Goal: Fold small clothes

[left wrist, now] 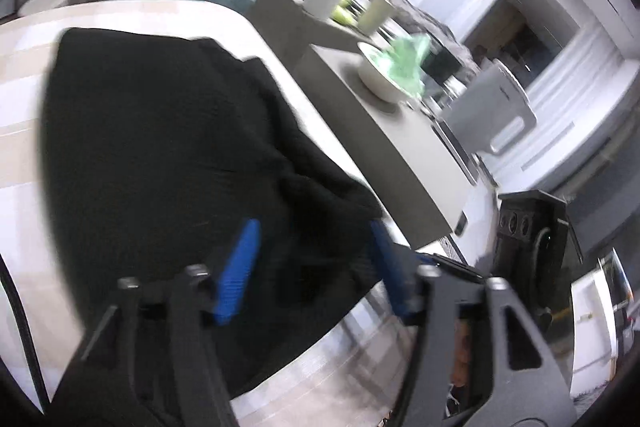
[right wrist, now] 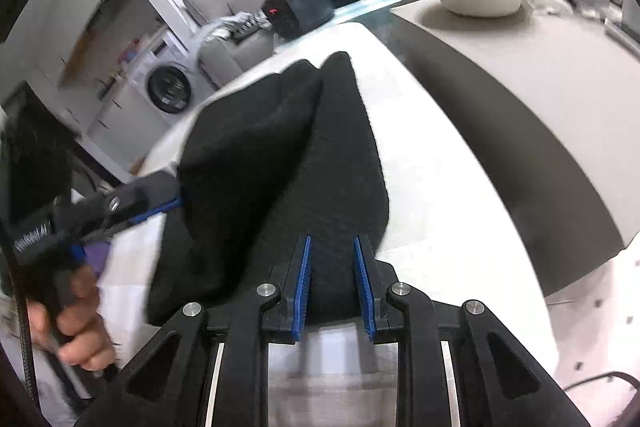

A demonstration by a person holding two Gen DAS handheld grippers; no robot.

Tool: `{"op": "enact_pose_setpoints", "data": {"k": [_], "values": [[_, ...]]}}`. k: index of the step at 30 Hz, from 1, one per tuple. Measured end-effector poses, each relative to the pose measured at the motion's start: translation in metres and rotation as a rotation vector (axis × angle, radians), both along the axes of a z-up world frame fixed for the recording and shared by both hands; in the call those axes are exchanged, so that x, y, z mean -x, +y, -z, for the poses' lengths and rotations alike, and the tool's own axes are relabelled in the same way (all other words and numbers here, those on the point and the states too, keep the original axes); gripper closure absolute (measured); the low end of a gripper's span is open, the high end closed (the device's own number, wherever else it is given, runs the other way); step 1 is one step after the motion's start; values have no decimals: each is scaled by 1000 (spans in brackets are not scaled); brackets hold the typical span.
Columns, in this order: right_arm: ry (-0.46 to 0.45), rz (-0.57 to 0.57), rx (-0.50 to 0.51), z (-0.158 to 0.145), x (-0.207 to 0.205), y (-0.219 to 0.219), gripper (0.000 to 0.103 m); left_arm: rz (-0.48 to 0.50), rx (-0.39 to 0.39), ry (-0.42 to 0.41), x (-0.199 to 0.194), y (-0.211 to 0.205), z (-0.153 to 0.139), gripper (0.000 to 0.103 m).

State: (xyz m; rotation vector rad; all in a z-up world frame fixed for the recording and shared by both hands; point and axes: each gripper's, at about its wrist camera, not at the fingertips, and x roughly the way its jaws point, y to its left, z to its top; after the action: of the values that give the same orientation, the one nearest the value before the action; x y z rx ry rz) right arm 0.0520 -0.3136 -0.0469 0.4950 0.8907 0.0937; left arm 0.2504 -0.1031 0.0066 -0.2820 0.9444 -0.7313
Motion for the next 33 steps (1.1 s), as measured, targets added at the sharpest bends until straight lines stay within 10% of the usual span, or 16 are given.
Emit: {"op": "enact_pose_setpoints", "data": {"k": [5, 28, 33], "values": [[-68, -39, -279, 0, -2, -17, 58, -99, 0, -14, 7, 48, 2, 36], [-14, -200, -20, -7, -52, 27, 58, -270, -56, 105, 18, 109, 68, 36], [-5, -246, 30, -5, -58, 34, 96, -276, -45, 91, 25, 115, 65, 36]]}}
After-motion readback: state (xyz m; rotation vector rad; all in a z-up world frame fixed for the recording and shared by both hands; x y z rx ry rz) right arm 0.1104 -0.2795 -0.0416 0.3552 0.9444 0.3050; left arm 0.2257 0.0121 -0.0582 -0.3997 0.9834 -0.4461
